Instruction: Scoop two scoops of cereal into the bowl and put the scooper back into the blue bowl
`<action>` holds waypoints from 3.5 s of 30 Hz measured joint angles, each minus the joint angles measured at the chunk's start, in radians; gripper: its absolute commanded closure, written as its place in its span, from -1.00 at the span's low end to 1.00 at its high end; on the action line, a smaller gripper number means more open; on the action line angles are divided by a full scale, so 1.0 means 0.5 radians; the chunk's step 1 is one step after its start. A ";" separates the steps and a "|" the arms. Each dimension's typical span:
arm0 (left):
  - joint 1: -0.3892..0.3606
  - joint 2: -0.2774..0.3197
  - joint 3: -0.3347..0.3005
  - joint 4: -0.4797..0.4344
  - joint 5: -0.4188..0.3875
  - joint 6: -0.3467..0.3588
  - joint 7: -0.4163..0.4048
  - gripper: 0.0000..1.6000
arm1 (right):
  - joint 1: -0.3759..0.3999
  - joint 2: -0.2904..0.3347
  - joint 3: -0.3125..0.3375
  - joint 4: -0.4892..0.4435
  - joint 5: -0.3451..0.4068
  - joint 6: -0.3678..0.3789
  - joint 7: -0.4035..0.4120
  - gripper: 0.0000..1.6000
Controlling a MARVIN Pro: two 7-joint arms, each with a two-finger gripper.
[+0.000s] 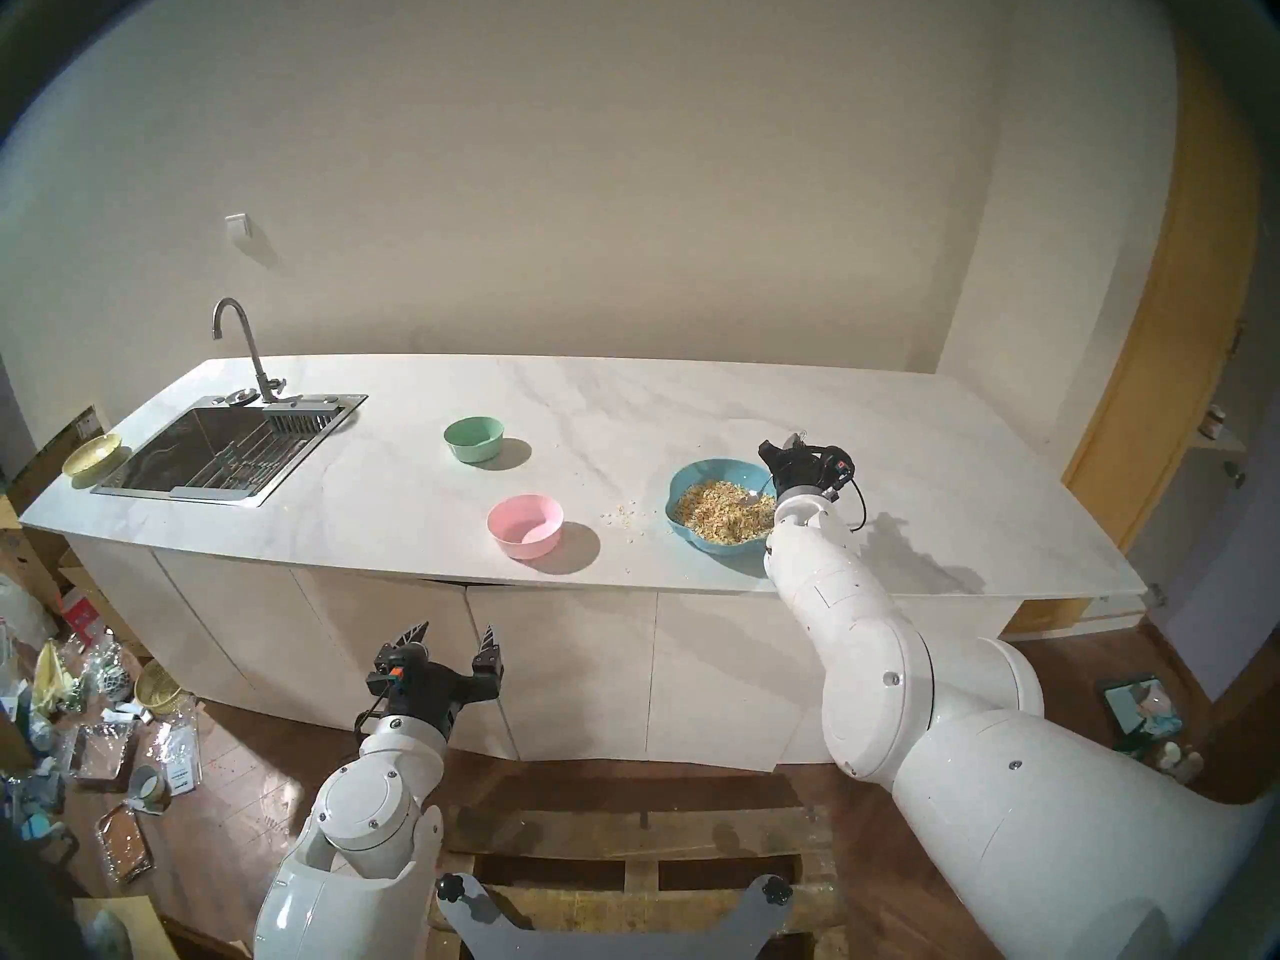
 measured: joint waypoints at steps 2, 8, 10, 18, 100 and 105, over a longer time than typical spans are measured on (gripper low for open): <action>0.000 0.000 0.000 0.000 0.000 0.000 0.000 -1.00 | 0.002 0.002 -0.001 0.030 -0.002 -0.024 0.018 1.00; 0.000 0.000 0.000 0.000 0.000 0.000 0.000 -1.00 | 0.003 0.000 -0.005 0.091 -0.006 -0.076 0.065 1.00; 0.000 0.000 0.000 0.000 0.000 0.000 0.000 -1.00 | 0.003 -0.002 -0.005 0.098 -0.006 -0.087 0.076 1.00; 0.000 0.000 0.000 -0.001 0.000 0.000 0.000 -1.00 | 0.005 -0.027 -0.006 0.125 -0.006 -0.097 0.066 1.00; 0.000 0.000 0.000 -0.001 0.000 0.000 0.000 -1.00 | -0.779 -0.413 -0.175 -1.505 -0.172 0.797 -0.963 1.00; 0.000 0.000 0.000 -0.001 0.000 0.000 0.000 -1.00 | -0.671 -0.444 -0.149 -1.325 -0.145 0.787 -1.033 1.00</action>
